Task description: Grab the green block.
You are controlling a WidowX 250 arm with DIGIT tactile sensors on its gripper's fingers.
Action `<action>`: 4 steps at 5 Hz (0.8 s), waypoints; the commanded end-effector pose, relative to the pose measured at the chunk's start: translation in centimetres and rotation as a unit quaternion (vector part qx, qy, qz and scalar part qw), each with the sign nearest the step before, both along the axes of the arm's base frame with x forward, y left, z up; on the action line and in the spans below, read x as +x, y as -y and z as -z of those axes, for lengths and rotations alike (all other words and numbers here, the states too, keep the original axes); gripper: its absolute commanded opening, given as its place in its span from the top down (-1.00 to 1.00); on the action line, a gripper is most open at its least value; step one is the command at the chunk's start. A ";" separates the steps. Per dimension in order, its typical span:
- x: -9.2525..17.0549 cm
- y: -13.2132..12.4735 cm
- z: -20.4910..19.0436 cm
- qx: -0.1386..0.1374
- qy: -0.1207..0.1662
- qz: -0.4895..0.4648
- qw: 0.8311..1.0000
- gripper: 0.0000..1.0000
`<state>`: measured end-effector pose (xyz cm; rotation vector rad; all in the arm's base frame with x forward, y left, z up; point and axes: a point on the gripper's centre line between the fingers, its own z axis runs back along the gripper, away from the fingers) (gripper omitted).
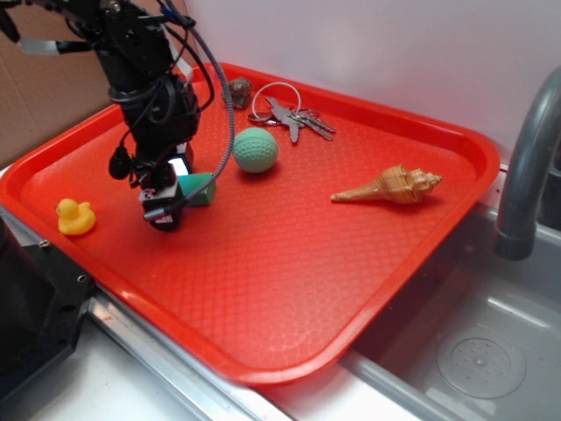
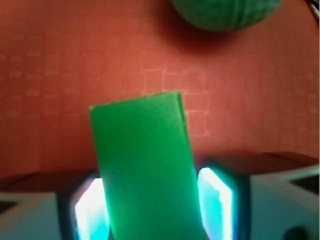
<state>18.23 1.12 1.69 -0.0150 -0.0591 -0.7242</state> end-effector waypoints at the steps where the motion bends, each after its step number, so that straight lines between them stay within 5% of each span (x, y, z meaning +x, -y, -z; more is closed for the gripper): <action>1: -0.4 0.1 -9.9 -0.043 0.029 -0.182 0.982 1.00; 4: 0.0 0.4 -22.8 -0.055 0.034 -0.341 0.938 1.00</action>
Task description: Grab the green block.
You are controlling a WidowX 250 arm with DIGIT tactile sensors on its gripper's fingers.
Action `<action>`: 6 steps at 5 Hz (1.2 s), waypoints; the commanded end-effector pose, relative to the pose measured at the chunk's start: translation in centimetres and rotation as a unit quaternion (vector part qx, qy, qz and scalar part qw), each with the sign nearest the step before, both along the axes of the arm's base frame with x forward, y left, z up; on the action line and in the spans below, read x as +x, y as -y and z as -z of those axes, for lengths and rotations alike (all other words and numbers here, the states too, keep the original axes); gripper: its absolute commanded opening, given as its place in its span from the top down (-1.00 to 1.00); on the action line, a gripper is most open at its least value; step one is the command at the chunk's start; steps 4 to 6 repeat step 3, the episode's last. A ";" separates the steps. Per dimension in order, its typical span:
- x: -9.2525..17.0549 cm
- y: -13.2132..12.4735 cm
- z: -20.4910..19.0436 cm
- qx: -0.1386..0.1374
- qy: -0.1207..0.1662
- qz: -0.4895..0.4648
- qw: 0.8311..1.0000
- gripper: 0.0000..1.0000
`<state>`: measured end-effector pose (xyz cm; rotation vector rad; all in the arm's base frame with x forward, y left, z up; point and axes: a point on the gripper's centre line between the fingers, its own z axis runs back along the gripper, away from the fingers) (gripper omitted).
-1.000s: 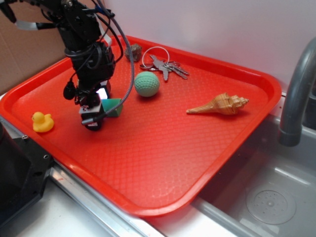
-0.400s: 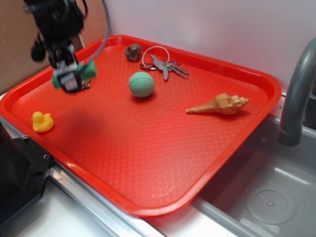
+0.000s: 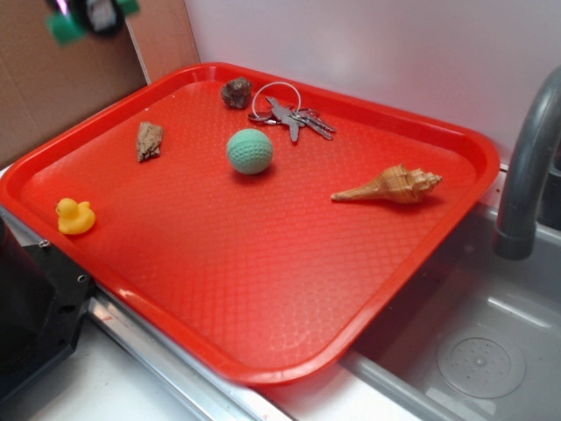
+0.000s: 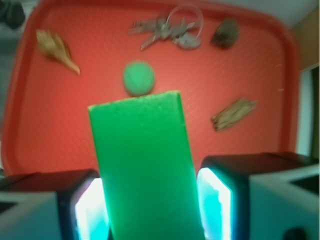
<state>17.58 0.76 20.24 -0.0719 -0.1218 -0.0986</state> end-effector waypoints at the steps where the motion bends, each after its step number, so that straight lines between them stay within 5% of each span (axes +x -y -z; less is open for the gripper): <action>1: 1.1 -0.7 -4.6 0.004 0.004 -0.094 0.996 1.00; 3: 1.1 -1.2 -3.6 0.029 -0.017 -0.164 0.986 1.00; 6: 1.1 -1.2 -3.6 0.029 -0.017 -0.164 0.986 1.00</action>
